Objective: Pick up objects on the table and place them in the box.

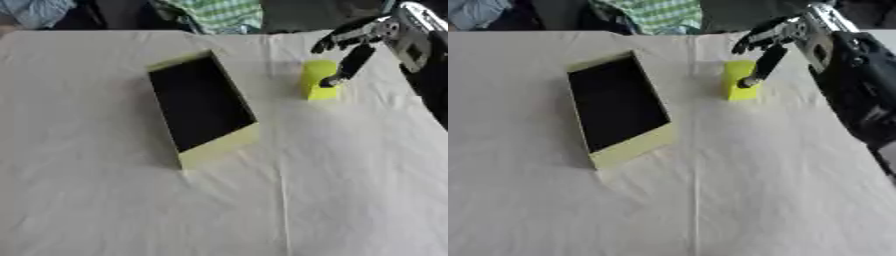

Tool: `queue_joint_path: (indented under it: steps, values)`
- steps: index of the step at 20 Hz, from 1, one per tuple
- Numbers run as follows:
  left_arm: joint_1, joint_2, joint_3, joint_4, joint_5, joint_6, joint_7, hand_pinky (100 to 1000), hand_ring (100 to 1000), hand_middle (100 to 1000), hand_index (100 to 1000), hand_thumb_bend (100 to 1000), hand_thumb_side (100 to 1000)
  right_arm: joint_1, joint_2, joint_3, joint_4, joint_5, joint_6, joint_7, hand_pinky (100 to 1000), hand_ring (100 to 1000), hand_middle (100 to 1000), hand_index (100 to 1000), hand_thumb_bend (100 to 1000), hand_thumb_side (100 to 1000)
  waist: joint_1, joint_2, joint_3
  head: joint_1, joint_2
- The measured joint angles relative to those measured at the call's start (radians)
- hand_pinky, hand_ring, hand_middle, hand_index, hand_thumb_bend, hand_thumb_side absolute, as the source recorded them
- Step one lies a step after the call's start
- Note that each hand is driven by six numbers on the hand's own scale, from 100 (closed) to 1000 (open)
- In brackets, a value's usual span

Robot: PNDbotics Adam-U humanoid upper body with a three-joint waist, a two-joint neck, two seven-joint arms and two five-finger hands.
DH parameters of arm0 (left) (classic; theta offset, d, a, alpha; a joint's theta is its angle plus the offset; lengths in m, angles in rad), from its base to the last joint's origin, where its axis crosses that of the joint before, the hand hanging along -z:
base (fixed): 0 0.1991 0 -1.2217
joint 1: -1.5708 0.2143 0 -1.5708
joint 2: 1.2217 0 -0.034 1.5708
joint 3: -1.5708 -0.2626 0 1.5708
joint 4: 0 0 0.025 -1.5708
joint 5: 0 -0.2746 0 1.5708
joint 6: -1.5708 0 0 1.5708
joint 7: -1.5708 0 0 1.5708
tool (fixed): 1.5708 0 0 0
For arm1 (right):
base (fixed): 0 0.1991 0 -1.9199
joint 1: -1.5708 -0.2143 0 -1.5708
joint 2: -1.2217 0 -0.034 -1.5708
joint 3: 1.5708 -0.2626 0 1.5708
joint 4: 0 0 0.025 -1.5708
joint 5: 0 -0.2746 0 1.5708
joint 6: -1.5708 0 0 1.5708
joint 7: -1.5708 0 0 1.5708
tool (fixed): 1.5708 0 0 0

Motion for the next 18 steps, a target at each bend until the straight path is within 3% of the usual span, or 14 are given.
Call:
queue_joint_path:
  steps: [5,9,10,11,12,14,18]
  values:
    - [0.000,-0.001,0.000,0.000,0.007,0.001,-0.006,636,535,507,711,100,809,0.005,0.020,-0.006,0.040,0.056,-0.013,-0.040,852,935,884,1000,371,302,0.000,0.001,0.002,-0.004,0.000]
    - [0.000,-0.009,0.000,0.000,0.009,0.003,-0.010,636,535,507,711,100,809,0.012,0.037,-0.016,0.069,0.101,-0.011,-0.100,795,865,781,1000,310,218,0.000,0.001,0.004,-0.005,-0.003]
    - [0.000,-0.009,0.000,0.000,0.009,0.004,-0.011,636,535,506,711,100,809,0.012,0.039,-0.020,0.072,0.107,-0.010,-0.116,760,814,686,901,207,165,0.000,0.001,0.004,-0.005,-0.003]
    - [0.000,-0.009,0.000,0.000,0.010,0.004,-0.011,636,535,506,710,100,809,0.012,0.041,-0.023,0.072,0.110,-0.008,-0.134,758,811,677,890,195,160,0.000,0.001,0.005,-0.005,-0.003]
    - [0.000,-0.009,0.000,0.000,0.012,0.004,-0.011,636,534,506,710,100,809,0.013,0.042,-0.026,0.072,0.110,-0.005,-0.156,752,799,637,836,100,138,0.000,0.001,0.005,-0.005,-0.003]
    - [0.000,-0.009,0.000,0.000,0.014,0.005,-0.013,636,534,506,710,100,809,0.016,0.042,-0.027,0.064,0.100,0.005,-0.194,744,785,607,785,100,100,0.000,0.001,0.004,-0.005,-0.003]
    - [0.000,-0.009,0.000,0.000,0.016,0.006,-0.018,636,534,507,711,100,810,0.021,0.023,-0.020,0.005,0.055,0.041,-0.236,744,788,616,791,100,100,0.000,0.001,0.002,-0.005,-0.003]
